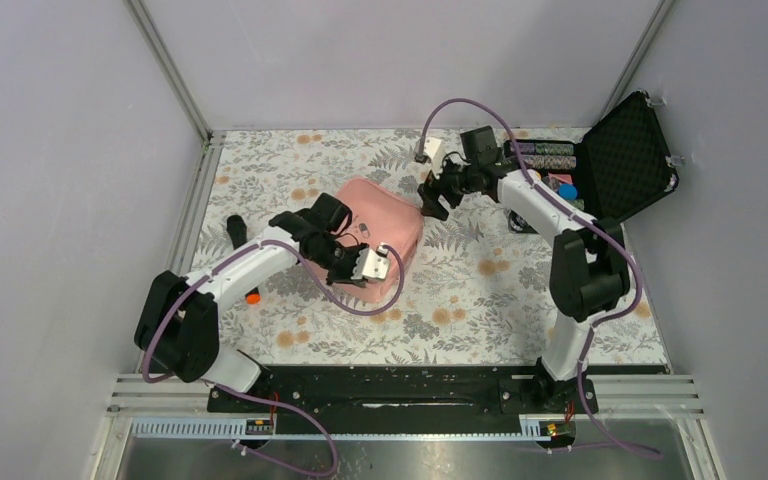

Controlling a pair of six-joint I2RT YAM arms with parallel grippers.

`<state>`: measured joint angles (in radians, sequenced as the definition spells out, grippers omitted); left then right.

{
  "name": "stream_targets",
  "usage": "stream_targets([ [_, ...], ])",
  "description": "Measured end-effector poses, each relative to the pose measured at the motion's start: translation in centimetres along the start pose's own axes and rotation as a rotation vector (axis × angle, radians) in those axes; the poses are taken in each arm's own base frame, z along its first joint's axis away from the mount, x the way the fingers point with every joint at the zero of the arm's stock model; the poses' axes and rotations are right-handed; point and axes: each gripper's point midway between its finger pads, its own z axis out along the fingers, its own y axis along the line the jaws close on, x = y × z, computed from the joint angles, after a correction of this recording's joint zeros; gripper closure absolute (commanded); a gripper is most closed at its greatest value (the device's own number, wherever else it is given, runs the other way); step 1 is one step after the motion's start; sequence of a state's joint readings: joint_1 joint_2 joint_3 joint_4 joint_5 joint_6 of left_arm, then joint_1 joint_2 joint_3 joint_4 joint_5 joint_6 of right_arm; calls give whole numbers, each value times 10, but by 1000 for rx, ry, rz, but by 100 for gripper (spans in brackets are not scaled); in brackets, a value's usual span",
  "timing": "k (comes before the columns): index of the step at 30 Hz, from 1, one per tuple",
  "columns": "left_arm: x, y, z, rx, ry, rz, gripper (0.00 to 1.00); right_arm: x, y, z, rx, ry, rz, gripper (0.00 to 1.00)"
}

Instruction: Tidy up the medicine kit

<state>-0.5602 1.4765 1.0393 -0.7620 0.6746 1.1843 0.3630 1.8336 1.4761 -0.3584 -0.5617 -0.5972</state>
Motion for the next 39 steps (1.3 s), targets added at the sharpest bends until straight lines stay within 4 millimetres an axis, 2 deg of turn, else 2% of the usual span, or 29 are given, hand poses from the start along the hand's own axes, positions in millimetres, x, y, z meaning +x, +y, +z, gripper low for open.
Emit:
stream_targets([
  [3,-1,-11,-2,33,0,7,100,20,8,9,-75,46,-87,30],
  [8,-1,-13,-2,40,2,16,100,46,9,23,-154,120,-188,31],
  [12,-1,-13,-3,39,2,15,100,56,11,29,-203,145,-239,30],
  [15,-1,-13,-3,38,2,15,100,54,14,32,-235,157,-270,32],
  [18,-1,-12,-3,37,4,12,100,48,16,38,-274,169,-318,39],
  [23,0,-12,-3,32,7,-7,100,48,27,43,-336,201,-348,65],
  [28,3,-13,-2,23,7,-54,100,42,26,50,-365,203,-338,91],
  [32,6,-12,-4,-12,-5,-129,100,40,29,52,-385,195,-306,100],
  [35,8,-11,-5,-38,-24,-199,100,40,30,54,-370,188,-258,100],
  [39,8,-9,-4,-76,-48,-306,100,39,32,53,-308,189,-112,100],
])
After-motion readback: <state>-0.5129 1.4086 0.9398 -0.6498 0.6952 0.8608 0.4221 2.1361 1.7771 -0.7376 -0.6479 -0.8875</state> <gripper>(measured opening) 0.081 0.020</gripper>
